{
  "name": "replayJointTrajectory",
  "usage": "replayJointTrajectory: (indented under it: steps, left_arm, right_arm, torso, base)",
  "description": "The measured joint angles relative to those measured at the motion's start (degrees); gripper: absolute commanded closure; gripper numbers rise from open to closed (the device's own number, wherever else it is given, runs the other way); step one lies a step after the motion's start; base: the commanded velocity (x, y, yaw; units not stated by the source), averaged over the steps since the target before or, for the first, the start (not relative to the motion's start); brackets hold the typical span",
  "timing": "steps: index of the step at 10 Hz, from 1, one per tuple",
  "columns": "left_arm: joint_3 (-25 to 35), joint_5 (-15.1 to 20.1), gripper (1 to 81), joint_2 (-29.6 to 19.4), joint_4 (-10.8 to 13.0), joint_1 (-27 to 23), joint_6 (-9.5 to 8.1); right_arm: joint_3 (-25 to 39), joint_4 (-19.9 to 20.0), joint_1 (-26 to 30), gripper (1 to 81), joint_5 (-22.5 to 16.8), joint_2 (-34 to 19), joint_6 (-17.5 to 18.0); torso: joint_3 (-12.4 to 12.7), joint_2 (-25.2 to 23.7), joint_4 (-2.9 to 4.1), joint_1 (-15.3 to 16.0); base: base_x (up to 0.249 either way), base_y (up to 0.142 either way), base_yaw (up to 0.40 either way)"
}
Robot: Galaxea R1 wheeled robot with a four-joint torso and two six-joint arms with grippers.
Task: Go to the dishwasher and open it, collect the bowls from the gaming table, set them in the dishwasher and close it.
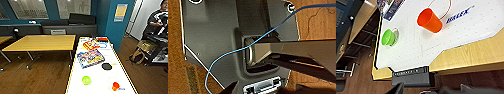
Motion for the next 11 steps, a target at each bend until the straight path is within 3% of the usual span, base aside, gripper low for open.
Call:
replayJointTrajectory:
  steps: [3,7,9,11]
  left_arm:
    - [0.0,-0.2,1.0,0.0,0.0,-0.6,-0.01]
    - [0.0,-0.5,1.0,0.0,0.0,-0.9,-0.09]
    - [0.0,-0.7,1.0,0.0,0.0,-1.1,-0.20]
    - [0.0,-0.7,1.0,0.0,0.0,-1.3,-0.20]
  right_arm:
    - [-1.4,3.4,9.3,1.0,-10.2,0.1,0.8]
    - [-3.3,4.7,17.7,1.0,-18.5,0.2,2.9]
    - [-6.1,4.9,23.1,1.0,-23.1,2.7,4.3]
    - [-9.6,5.1,24.9,1.0,-25.4,6.2,4.8]
  torso:
    - [-3.1,0.0,0.00,0.0]
    - [-6.0,0.1,0.00,0.1]
    - [-7.4,0.1,0.00,0.1]
    - [-9.0,0.2,0.00,0.1]
  base:
    - [0.000,0.000,0.000]
    - [0.000,0.000,0.000]
    - [0.000,0.000,0.000]
    - [0.000,0.000,0.000]
